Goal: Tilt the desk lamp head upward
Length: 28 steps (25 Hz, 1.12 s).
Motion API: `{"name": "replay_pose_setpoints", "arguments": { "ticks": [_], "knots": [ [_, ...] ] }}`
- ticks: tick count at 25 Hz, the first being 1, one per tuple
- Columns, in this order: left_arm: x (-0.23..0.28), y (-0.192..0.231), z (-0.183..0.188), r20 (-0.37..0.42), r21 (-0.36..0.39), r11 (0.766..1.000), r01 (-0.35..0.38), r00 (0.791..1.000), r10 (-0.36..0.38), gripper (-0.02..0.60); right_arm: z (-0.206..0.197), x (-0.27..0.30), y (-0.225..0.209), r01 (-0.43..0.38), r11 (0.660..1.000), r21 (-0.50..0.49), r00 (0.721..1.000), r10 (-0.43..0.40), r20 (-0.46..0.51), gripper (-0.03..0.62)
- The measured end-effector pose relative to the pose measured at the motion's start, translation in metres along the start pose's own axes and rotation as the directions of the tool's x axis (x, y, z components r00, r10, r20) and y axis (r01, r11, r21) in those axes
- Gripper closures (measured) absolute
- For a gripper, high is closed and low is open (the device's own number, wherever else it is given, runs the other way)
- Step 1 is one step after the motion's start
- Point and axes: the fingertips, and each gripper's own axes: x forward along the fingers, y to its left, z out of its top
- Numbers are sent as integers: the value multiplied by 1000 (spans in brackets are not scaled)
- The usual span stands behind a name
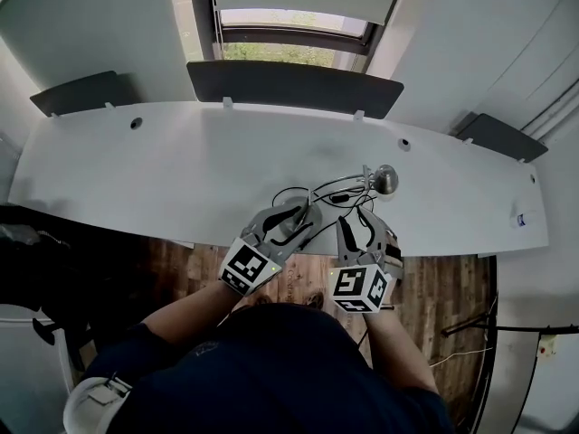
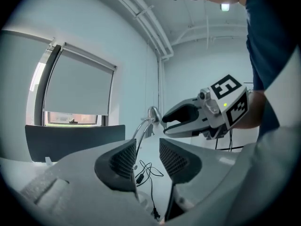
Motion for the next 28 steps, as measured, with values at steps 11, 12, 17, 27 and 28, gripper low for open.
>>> {"name": "replay_pose_setpoints", "arguments": {
  "ticks": [11,12,17,27,28],
  "knots": [
    [-14,-19,20,66,-30,999,14,998,-12,499,-8,-8,18,-67,978,197,998,63,27,512],
    [-15,-22,21,71,-33,999,15,997,-13,516,-8,-9,20,-76,974,213,997,71,32,524],
    [-19,-32,28,93,-29,999,33,995,-30,572,-7,-13,28,-124,938,325,992,104,79,573],
    [-25,-41,23,95,-33,998,47,994,-44,574,-15,-11,58,-238,809,537,971,191,144,583],
    [-25,-42,23,93,-32,998,47,995,-44,574,-15,-12,62,-245,805,540,969,198,146,584]
  ]
}}
